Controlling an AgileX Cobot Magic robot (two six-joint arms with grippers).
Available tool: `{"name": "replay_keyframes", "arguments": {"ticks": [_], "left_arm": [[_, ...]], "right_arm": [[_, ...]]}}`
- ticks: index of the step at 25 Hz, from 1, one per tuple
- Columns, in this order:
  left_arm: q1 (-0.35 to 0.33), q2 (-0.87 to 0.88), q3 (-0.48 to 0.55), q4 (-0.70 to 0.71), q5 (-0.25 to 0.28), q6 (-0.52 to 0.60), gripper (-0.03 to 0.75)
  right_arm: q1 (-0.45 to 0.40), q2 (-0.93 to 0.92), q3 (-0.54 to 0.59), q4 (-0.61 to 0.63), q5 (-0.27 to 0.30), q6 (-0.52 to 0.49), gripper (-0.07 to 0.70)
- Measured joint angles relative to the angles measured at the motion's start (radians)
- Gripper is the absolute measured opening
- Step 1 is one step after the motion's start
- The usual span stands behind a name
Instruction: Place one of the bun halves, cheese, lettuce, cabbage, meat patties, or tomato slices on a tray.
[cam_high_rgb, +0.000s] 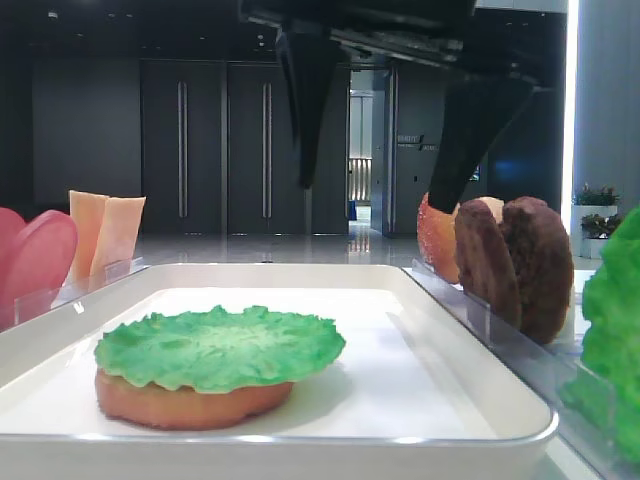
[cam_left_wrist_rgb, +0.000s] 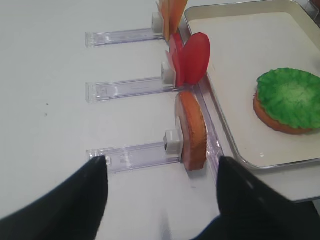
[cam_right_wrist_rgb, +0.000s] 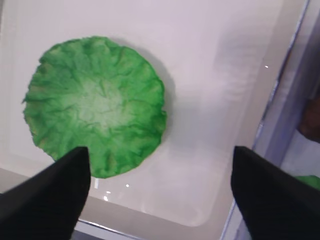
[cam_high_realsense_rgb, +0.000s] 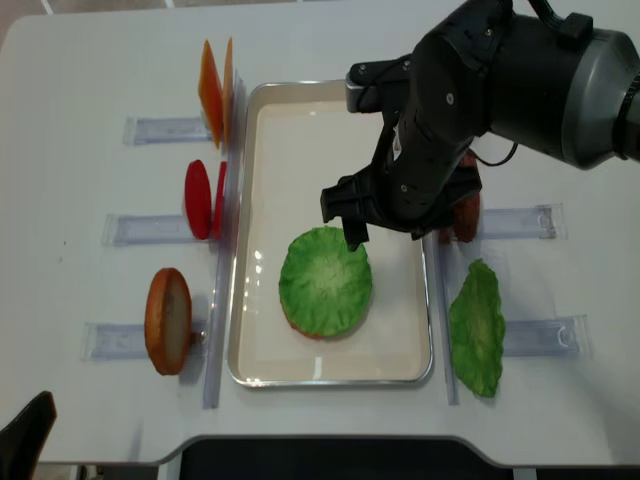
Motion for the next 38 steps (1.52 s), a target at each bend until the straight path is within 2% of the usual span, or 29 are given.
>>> {"name": "replay_keyframes", "arguments": {"ticks": [5,8,10,14,21,34,38], "left_arm": [[0.000,0.000,0.000,0.000,0.000,0.000,0.517],[0.000,0.000,0.000,0.000,0.000,0.000,0.517],[0.000,0.000,0.000,0.000,0.000,0.000,0.517],[0.000,0.000,0.000,0.000,0.000,0.000,0.517],[0.000,0.000,0.000,0.000,0.000,0.000,0.517],[0.000,0.000,0.000,0.000,0.000,0.000,0.517],[0.000,0.000,0.000,0.000,0.000,0.000,0.517]], "right_arm": [[0.000,0.000,-0.096,-0.064,0.139,0.012,0.549],[0.000,0.000,-0.160,-0.096,0.202,0.013,0.549],[-0.002,0.000,-0.194,-0.109,0.224,0.011,0.549],[-0.045,-0.001,-0.226,-0.109,0.230,-0.014,0.549],[-0.195,-0.009,-0.226,-0.109,0.232,-0.100,0.549],[-0.580,-0.081,-0.225,-0.064,0.234,-0.274,0.549],[-0.670,-0.081,-0.225,-0.061,0.234,-0.331,0.549]]}}
